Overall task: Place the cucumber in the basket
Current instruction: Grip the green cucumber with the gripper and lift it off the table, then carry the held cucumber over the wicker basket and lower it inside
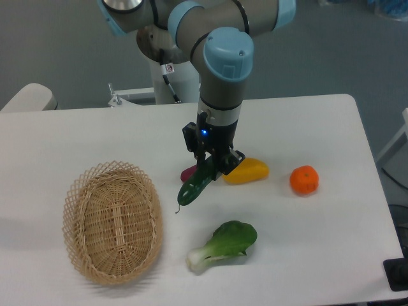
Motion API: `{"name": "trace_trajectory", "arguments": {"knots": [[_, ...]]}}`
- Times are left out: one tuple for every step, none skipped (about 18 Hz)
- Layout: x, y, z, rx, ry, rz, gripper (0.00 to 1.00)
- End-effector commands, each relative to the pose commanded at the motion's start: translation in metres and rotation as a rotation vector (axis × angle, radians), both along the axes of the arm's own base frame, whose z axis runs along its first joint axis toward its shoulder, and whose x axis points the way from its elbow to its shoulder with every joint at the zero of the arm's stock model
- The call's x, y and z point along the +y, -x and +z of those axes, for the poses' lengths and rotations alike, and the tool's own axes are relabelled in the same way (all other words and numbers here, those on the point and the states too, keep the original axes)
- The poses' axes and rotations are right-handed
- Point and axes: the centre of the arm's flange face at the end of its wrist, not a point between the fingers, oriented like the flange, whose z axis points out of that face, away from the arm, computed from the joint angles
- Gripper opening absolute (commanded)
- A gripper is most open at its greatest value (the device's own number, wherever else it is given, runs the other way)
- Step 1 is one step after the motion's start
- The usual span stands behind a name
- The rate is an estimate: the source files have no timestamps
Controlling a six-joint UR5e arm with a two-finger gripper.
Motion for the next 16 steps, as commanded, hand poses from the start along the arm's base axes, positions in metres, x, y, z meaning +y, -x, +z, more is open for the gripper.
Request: {"name": "trace_trajectory", "arguments": {"knots": [[-0.001,-0.001,-0.003,-0.003,0.003,-0.001,0.25],[0.000,0.000,-0.002,-0.002,0.002,0.000,0.25],[0.000,0.000,0.001,0.000,-0.001,0.003,0.25],[0.000,0.000,0.001,0.000,-0.001,0.003,0.25],[0.001,-0.001,0.000,-0.001,0.000,0.003,0.25],[0.001,-0.002,-0.001,-0.004,0.002,0.004,0.25],[0.001,-0.003,-0.001,-0.006,0.002,0.009,0.25],[0.001,-0.004,0.000,-0.010,0.003,0.022,0.25],[0.005,-0.008,0.001,-0.016,0.001,0.031,0.25],[0.011,-0.018,0.001,-0.021,0.002,0.036,0.25],[0.017,-0.027,0.002,-0.027,0.002,0.055,0.25],[0.023,-0.037,0.002,-0.036,0.001,0.076,0.25],[0.029,-0.044,0.003,-0.042,0.000,0.101,0.25],[0.035,-0.054,0.003,-0.052,0.001,0.123,0.25],[0.043,-0.069,0.003,-0.064,0.002,0.144,0.25],[0.050,-0.083,0.001,-0.081,0.004,0.187,0.26]]}}
